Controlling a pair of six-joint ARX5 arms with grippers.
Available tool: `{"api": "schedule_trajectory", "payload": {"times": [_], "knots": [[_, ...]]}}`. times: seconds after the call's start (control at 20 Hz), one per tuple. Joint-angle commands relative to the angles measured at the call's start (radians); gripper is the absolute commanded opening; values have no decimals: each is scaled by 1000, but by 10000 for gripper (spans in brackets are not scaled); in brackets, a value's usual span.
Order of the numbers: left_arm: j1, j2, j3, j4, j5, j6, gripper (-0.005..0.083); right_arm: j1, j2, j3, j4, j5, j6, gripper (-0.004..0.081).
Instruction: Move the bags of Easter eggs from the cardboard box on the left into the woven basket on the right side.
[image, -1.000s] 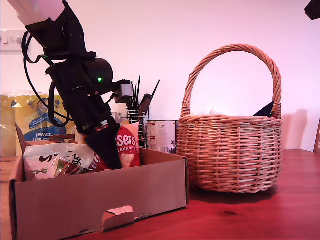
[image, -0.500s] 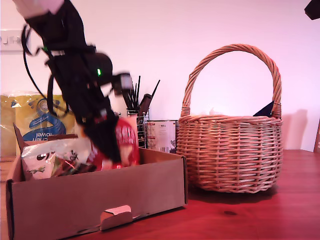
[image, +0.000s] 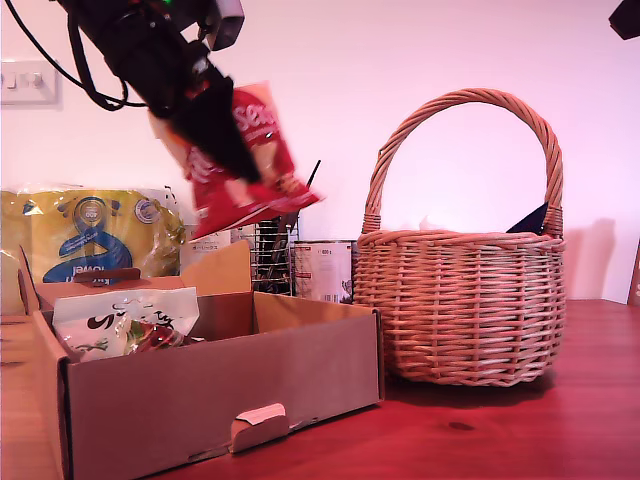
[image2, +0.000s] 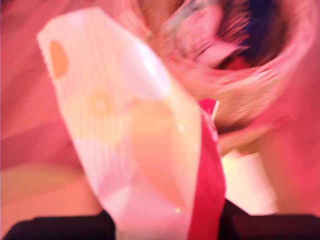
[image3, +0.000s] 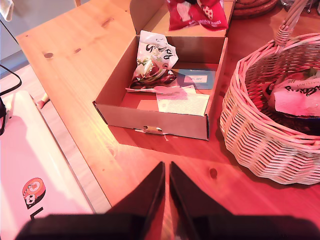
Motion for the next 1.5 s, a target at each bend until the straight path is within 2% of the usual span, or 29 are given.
{"api": "schedule_trajectory", "payload": {"times": [0.0, 0.05, 0.25, 0.5, 0.75, 0.9, 1.05, 1.3, 1.45], "knots": [[-42, 16, -14, 6, 82, -46, 37, 5, -1, 16, 9, -3, -2, -13], [-68, 18, -14, 20, 104, -57, 37, 5, -1, 16, 8, -3, -2, -13], [-192, 18, -14, 159, 90, -109, 37, 5, -3, 16, -7, -2, -2, -13], [-319, 18, -27, 219, -149, -127, 50, 5, -11, 16, -30, 27, -3, -13], [-366, 18, -32, 306, -326, -134, 60, 5, -12, 16, -43, 32, -7, -13], [-393, 29, -47, 476, -344, -117, 58, 5, -12, 16, -44, 36, -7, -13], [-409, 87, -51, 588, -365, -101, 57, 5, -12, 16, -44, 48, -7, -13], [-425, 206, -51, 813, -484, -82, 46, 5, -16, 16, -43, 53, -10, -13], [-427, 251, -51, 869, -595, -68, 36, 5, -16, 16, -42, 52, -10, -13]]}}
